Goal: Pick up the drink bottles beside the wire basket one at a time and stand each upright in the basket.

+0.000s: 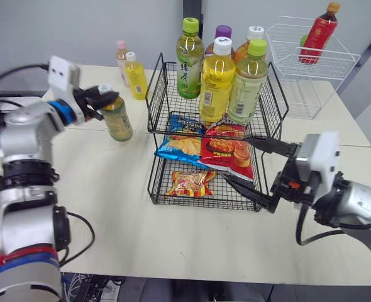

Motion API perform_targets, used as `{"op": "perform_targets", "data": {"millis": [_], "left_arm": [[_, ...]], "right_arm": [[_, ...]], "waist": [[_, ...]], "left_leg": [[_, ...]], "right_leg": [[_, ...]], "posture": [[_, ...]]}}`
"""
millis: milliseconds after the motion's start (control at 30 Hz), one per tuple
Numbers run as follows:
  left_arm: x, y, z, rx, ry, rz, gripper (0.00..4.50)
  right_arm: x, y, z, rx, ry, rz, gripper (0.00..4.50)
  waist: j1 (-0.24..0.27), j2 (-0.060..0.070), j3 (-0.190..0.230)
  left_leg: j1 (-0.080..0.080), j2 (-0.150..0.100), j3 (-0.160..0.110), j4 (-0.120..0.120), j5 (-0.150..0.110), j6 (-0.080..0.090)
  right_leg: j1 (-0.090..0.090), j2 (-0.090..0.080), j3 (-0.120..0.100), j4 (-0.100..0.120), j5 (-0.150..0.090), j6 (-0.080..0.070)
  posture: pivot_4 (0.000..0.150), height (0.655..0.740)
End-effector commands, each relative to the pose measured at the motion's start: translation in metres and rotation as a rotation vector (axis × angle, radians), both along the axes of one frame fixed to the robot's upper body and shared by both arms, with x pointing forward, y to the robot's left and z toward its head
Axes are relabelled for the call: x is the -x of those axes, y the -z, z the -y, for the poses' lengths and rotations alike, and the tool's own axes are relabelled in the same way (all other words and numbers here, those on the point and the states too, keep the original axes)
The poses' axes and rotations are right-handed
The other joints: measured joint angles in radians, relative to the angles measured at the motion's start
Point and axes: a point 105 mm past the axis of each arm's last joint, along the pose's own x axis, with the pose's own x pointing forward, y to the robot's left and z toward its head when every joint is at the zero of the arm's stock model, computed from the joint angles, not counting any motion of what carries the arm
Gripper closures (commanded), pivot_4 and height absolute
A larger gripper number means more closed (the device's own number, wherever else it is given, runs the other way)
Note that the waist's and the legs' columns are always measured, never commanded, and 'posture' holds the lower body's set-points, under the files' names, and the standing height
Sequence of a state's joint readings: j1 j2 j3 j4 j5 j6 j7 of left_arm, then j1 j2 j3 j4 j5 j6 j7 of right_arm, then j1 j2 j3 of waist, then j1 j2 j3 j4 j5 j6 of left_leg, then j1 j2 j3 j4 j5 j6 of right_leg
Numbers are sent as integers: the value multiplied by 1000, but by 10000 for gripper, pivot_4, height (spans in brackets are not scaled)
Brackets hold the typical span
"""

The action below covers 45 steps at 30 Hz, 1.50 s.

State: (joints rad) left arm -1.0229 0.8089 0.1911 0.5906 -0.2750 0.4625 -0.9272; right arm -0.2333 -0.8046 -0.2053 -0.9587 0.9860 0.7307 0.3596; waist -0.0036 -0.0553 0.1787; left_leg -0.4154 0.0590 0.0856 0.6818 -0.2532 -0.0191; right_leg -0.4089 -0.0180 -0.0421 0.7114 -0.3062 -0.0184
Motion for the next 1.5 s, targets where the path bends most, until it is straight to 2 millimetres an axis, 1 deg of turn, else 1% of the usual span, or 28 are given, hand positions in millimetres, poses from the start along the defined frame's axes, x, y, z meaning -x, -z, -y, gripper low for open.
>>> {"op": "perform_targets", "data": {"millis": [33,133,267,333,367,467,500,567,667,767,833,967,1033,1333,1500], "left_arm": [[21,-72,11,19,80,111,31475],[30,-101,18,65,134,107,31476],[40,-145,34,108,220,156,31476],[43,-162,43,127,257,185,31476],[44,-168,50,135,287,193,31476],[48,-181,74,128,382,199,31476],[49,-184,82,127,416,199,31476],[49,-186,93,123,460,193,31476],[47,-181,110,105,526,162,31476],[43,-172,119,86,558,132,31476],[36,-156,130,45,589,97,31476],[30,-135,142,3,636,84,31476],[26,-119,148,-32,655,66,31476],[16,-88,157,-87,667,37,31476],[12,-82,155,-99,656,37,31476]], "right_arm": [[14,-8,2,-3,-48,-10,0],[17,-7,6,6,-40,-39,0],[17,-7,8,4,-18,-50,0],[16,-8,9,0,-10,-48,0],[15,-8,9,-4,-5,-46,0],[13,-12,11,-33,21,-28,0],[13,-14,12,-40,29,-24,0],[13,-14,12,-45,39,-22,0],[14,-14,12,-53,56,-19,0],[13,-16,14,-62,77,-9,0],[11,-20,16,-79,111,17,0],[3,-30,22,-115,192,80,0],[-1,-32,23,-124,213,93,0],[-2,-31,19,-128,207,90,0],[-2,-30,17,-125,201,86,0]], "waist": [[6,-1,0],[8,-1,0],[4,-1,0],[2,-1,0],[2,-1,0],[2,-1,1],[2,-1,1],[1,-1,1],[-1,-1,1],[-5,0,1],[-5,0,1],[-3,0,1],[-5,0,1],[-2,0,1],[-2,0,1]], "left_leg": [[0,0,0,0,0,0],[0,-1,0,0,0,0],[0,-2,-1,0,0,0],[0,-1,-1,0,-2,3],[0,-1,-1,0,-2,3],[0,-1,-1,0,-2,4],[0,-1,-1,0,-2,3],[0,-1,-1,0,-2,3],[0,-1,0,0,-1,2],[0,-1,0,0,0,0],[0,-1,0,0,0,0],[0,-1,0,0,0,0],[-1,-1,1,0,0,0],[-1,-1,1,0,0,0],[0,-1,1,0,0,0]], "right_leg": [[0,0,0,0,0,0],[1,0,0,-1,0,0],[1,0,0,-1,0,0],[1,0,-1,-1,-2,3],[1,0,0,-1,-2,3],[1,0,0,0,-2,3],[0,0,0,0,-2,3],[0,0,0,-1,-2,3],[0,0,0,-1,-2,3],[-1,0,1,0,-2,3],[-1,0,1,0,-2,3],[-1,0,1,0,-2,2],[-1,0,2,0,-1,1],[-2,0,3,0,-1,-1],[-2,0,3,1,-1,-1]], "posture": [[1500,7400],[1500,7400],[1500,7400],[1500,7400],[1500,7400],[1500,7400],[1500,7400],[1500,7400],[1500,7400],[1500,7400],[1500,7400],[1500,7400],[1500,7400],[1500,7400],[1500,7400]]}}
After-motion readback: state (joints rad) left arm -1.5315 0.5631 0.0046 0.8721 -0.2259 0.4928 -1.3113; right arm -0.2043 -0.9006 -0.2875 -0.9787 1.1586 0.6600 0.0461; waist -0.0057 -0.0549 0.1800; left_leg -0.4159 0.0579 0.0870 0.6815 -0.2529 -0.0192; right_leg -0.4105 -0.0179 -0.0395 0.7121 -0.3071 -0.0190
